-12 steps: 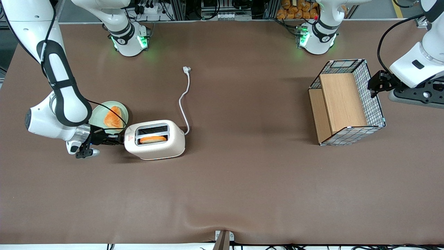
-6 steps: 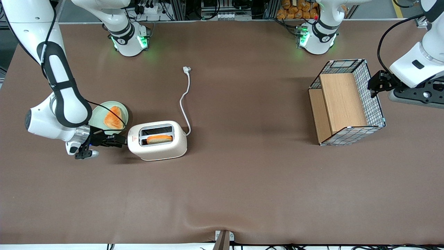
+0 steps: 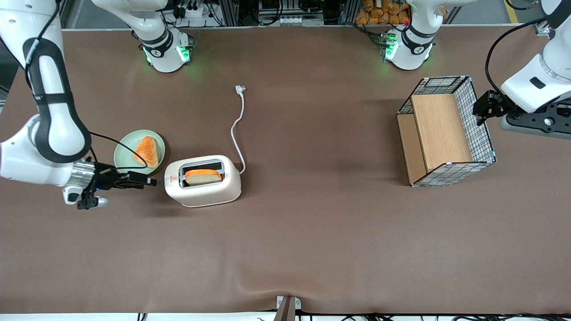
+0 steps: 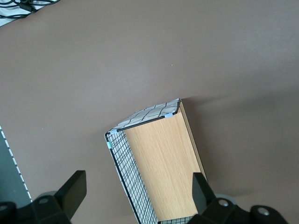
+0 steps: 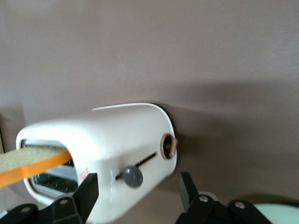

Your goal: Press toaster button with right arm

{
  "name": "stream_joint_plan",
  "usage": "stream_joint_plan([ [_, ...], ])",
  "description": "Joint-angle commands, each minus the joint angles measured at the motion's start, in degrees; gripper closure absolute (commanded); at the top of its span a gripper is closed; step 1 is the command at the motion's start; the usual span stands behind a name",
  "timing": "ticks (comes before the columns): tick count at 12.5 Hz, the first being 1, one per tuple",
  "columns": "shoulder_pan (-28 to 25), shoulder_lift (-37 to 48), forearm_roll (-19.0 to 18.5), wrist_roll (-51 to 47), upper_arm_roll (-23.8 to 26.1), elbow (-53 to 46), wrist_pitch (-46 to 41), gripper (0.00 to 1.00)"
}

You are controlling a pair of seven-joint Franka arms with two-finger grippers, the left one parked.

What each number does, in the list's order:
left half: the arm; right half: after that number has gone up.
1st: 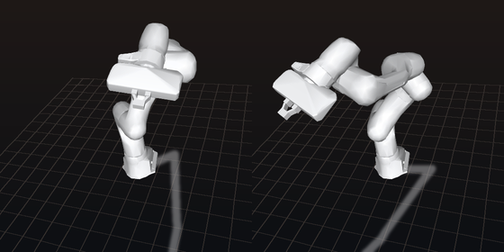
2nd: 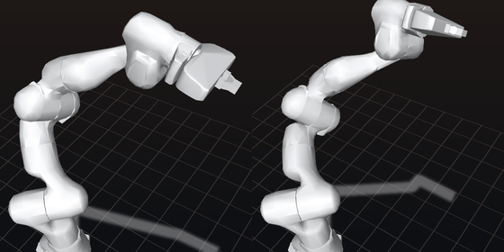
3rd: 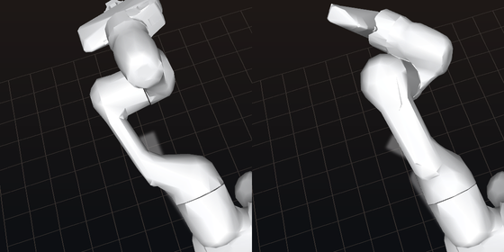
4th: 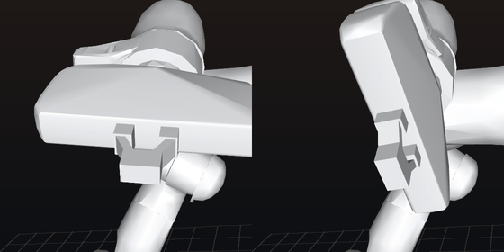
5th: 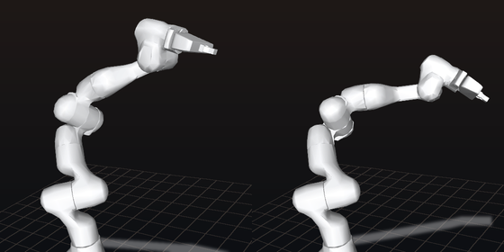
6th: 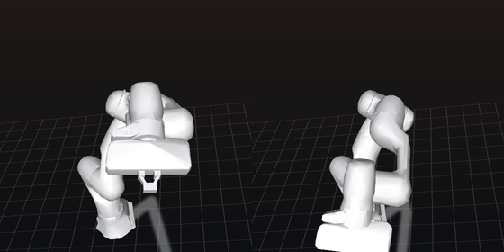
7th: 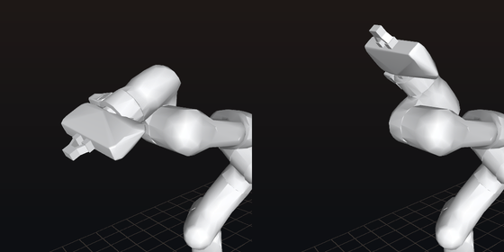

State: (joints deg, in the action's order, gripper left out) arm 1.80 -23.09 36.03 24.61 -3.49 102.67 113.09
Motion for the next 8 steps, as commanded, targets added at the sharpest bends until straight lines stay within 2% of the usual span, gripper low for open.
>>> stream_joint_plan([
  [1, 1.19, 2.95, -6.65, -4.99, 0.07, -4.13, -7.42, 0.24],
  [3, 0.92, 5.58, -14.37, -11.22, 0.24, -9.05, -13.66, 0.24],
  [4, 0.75, 7.08, -18.41, -13.26, 0.5, -10.9, -16.3, 0.09],
  [5, 0.75, 8.4, -21.67, -13.89, 0.94, -12.22, -18.33, 0.0],
  [8, 0.75, 12.97, -27.23, -13.98, 1.03, -13.98, -23.69, 0.0],
])
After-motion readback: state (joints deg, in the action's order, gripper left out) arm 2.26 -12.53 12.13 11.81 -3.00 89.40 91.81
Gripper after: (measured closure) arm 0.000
